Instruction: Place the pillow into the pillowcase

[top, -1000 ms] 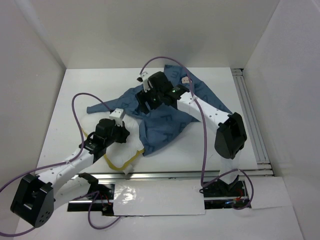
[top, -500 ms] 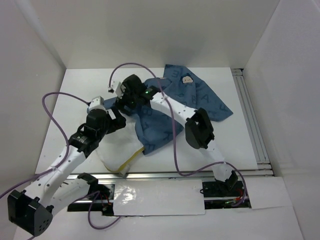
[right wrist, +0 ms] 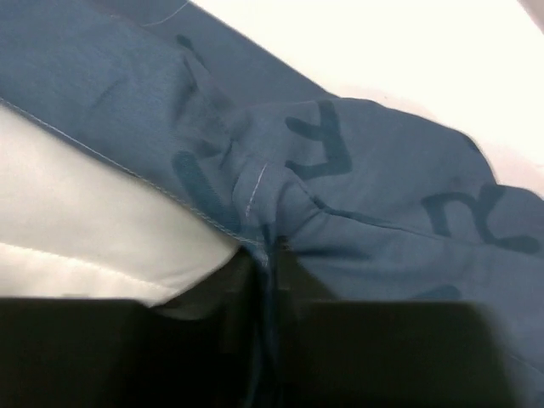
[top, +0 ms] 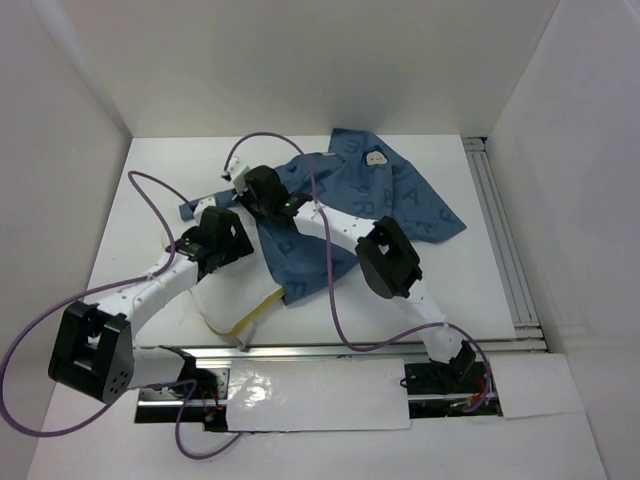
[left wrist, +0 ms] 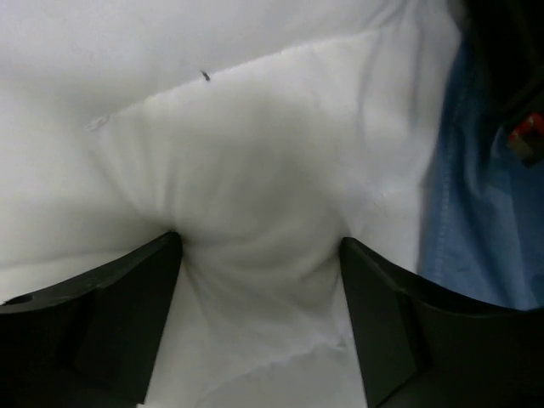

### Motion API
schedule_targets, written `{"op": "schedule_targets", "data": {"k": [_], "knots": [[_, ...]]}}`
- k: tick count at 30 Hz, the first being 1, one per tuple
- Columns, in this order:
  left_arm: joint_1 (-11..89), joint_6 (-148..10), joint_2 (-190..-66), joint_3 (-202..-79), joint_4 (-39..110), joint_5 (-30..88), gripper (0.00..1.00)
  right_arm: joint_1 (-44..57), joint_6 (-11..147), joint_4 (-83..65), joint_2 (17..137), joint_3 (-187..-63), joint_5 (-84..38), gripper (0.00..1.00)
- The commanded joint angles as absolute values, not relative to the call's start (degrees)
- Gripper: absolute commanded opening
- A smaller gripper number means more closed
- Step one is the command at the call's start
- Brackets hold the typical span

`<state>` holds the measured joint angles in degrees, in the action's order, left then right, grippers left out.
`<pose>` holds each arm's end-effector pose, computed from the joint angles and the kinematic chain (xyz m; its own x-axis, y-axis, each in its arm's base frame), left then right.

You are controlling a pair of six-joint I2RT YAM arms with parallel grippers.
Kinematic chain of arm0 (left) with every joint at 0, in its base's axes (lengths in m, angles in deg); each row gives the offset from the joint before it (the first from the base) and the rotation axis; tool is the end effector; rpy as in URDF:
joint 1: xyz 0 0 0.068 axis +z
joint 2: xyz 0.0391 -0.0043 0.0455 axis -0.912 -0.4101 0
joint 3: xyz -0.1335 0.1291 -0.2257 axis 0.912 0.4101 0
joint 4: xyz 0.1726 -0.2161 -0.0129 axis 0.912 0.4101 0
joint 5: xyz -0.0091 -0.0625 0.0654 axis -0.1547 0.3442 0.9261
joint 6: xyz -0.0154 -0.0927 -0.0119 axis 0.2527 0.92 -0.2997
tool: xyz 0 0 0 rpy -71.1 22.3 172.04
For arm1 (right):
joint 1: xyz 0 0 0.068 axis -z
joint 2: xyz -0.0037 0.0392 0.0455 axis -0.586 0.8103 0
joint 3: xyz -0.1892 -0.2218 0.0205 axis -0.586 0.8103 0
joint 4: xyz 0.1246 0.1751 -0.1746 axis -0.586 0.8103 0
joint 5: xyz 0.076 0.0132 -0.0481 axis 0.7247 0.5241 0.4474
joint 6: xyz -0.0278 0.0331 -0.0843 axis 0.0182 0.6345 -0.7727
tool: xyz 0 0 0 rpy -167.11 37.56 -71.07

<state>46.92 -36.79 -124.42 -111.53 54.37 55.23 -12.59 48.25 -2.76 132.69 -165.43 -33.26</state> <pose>0.2916 -0.0721 0.2008 -0.5563 -0.5049 -0.6600 -0.3879 0.8602 -0.3310 0.4235 0.4714 0.1963 -0.1400 -0.4995 -0.8549 -0.7683 0.5995 -0.2245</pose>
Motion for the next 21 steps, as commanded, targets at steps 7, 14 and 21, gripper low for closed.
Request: {"op": "schedule_targets", "data": {"k": [7, 14, 21], "knots": [[49.27, -38.98, -141.54, -117.87, 47.98, 51.76, 0.0, -12.02, 52.57, -9.01, 124.62, -164.01, -36.84, 0.0], [49.27, -47.68, -130.69, -110.24, 27.96, 46.31, 0.0, -11.5, 52.57, -7.77, 115.23, -160.41, -26.11, 0.0], [45.76, -57.87, -106.43, -95.93, 5.36, 41.12, 0.0, -10.97, 57.82, -5.66, 106.97, -159.18, -15.91, 0.0]]}}
